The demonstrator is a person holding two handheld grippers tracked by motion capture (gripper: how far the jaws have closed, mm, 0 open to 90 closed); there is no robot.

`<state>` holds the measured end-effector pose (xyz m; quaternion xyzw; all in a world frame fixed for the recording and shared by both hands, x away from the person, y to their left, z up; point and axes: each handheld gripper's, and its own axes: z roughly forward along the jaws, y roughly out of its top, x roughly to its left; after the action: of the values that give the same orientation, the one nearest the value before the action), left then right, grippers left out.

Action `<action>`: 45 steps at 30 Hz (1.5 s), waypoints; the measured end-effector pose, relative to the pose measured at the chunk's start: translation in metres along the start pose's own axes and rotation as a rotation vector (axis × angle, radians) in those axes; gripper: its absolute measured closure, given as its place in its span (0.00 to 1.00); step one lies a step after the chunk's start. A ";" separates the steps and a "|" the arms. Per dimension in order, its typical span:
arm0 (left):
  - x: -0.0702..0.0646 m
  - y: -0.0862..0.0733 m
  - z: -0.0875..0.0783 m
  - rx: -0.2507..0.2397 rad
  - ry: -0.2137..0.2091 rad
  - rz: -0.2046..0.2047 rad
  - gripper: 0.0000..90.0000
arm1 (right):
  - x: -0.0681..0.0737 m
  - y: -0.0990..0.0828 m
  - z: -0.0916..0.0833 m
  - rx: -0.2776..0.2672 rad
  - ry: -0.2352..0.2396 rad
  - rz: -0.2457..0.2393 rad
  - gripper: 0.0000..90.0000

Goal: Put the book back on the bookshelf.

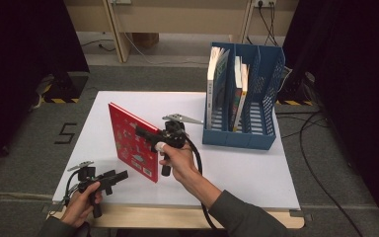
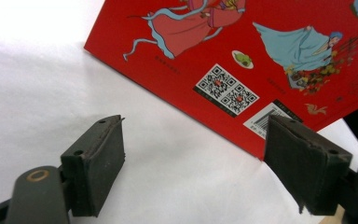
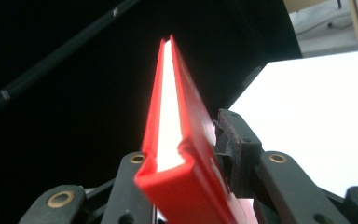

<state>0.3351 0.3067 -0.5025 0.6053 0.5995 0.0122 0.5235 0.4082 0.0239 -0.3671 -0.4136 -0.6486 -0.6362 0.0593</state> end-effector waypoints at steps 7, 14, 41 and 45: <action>0.007 0.003 -0.007 -0.046 0.019 -0.035 0.22 | -0.022 -0.005 -0.005 -0.059 0.049 0.177 0.78; 0.012 0.004 -0.008 -0.053 0.006 -0.077 0.22 | -0.032 -0.007 -0.023 -0.089 0.049 0.225 0.78; 0.025 0.007 -0.008 -0.096 -0.030 -0.272 0.23 | -0.046 0.015 -0.195 -0.466 -0.042 0.285 0.79; 0.026 0.007 -0.008 -0.105 -0.026 -0.287 0.23 | -0.044 0.017 -0.225 -0.536 -0.067 0.275 0.78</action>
<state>0.3424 0.3333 -0.5102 0.4855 0.6714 -0.0394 0.5586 0.3470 -0.1955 -0.3391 -0.5192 -0.3972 -0.7567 0.0122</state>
